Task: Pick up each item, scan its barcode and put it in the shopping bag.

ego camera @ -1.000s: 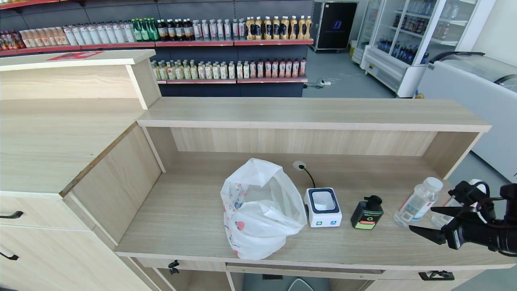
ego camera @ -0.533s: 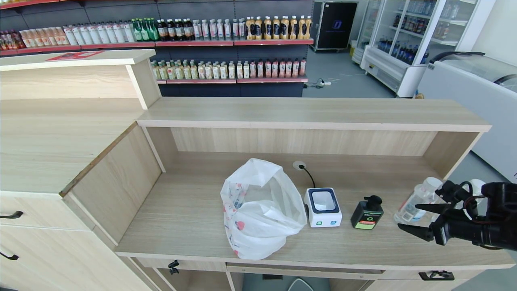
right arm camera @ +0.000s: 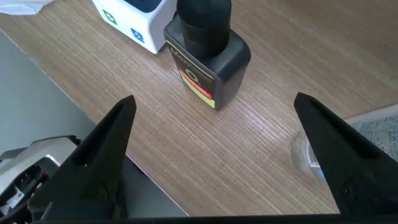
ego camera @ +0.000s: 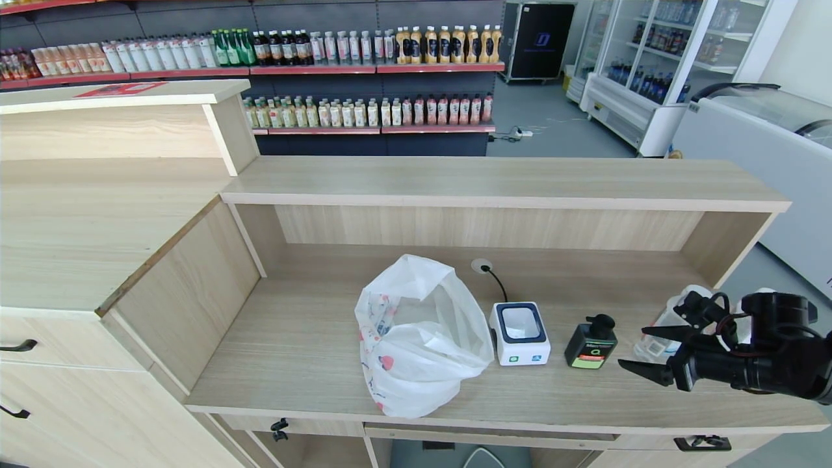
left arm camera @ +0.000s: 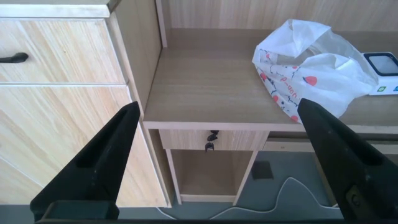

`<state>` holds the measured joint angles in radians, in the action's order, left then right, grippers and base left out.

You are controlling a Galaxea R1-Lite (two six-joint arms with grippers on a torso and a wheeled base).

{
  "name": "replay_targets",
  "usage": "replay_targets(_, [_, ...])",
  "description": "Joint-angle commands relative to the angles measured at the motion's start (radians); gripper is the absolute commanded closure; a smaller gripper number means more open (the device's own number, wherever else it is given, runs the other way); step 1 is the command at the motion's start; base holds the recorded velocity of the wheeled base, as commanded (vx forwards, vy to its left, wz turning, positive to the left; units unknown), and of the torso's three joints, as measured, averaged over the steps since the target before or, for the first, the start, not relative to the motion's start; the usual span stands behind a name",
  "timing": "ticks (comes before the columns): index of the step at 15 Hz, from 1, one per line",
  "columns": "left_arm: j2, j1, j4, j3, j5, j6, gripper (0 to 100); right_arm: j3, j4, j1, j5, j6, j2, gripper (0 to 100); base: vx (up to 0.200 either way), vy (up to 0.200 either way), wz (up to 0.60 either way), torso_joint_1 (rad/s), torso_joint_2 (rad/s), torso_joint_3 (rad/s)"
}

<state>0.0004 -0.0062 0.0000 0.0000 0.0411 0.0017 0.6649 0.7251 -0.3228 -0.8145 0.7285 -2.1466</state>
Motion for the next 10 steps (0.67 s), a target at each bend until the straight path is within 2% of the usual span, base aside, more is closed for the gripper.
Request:
replay_targets(1, [0.001,0.0,0.0,0.0,0.0,0.0,0,0.007,0.002,0.014,0.0,0.0,-0.029,0,0.0,0.0,0.0,0.0,0.0,0.0])
replay_targets(10, [0.001,0.0,0.0,0.0,0.0,0.0,0,0.07,0.033,0.048,-0.002,-0.001,-0.114,0,0.0,0.0,0.0,0.0,0.0,0.0])
